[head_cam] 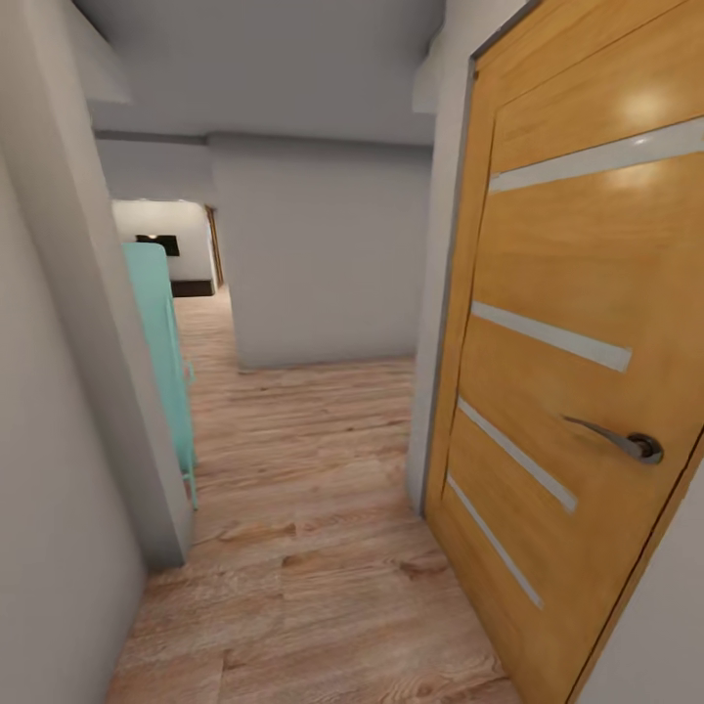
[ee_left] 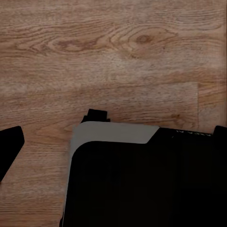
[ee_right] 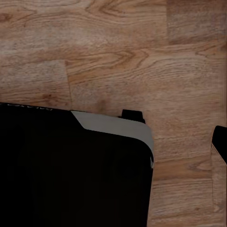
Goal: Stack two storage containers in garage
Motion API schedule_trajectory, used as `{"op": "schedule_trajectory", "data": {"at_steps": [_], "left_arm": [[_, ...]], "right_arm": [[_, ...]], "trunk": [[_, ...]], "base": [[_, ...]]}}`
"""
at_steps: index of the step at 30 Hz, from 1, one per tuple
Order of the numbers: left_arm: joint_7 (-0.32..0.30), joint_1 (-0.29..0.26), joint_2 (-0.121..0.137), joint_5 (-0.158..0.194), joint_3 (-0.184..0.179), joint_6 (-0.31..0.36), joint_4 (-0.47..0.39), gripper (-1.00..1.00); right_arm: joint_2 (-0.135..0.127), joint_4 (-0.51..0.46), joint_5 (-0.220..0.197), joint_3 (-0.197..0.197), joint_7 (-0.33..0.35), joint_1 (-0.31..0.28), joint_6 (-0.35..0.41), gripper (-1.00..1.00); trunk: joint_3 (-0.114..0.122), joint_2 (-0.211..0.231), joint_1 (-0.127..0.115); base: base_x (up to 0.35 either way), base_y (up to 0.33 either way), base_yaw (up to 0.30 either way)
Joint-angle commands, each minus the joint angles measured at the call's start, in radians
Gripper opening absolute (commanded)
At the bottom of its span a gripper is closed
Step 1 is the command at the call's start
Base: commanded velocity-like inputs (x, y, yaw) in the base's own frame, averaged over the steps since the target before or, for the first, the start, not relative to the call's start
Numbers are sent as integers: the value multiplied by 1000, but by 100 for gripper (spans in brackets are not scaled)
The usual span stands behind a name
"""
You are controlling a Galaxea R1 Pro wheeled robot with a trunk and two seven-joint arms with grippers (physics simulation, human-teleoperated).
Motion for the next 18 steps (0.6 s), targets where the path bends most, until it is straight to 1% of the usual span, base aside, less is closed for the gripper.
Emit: {"op": "schedule_trajectory", "data": {"at_steps": [1,5,15,18], "left_arm": [[-1,-1,0,7,4,-3,1,100],[-1,-1,0,7,4,-4,1,100],[-1,-1,0,7,4,-4,1,100],[-1,-1,0,7,4,-4,1,100]], "right_arm": [[1,3,-7,9,1,-1,-3,100],[1,2,-5,10,1,-1,-4,100],[1,2,-6,9,1,-1,-4,100],[0,2,-6,9,1,-1,-3,100]], "trunk": [[-1,-1,1],[-1,-1,1],[-1,-1,1],[-1,-1,1]], "base": [[323,0,29],[323,0,148],[323,0,262],[323,0,144]]}}
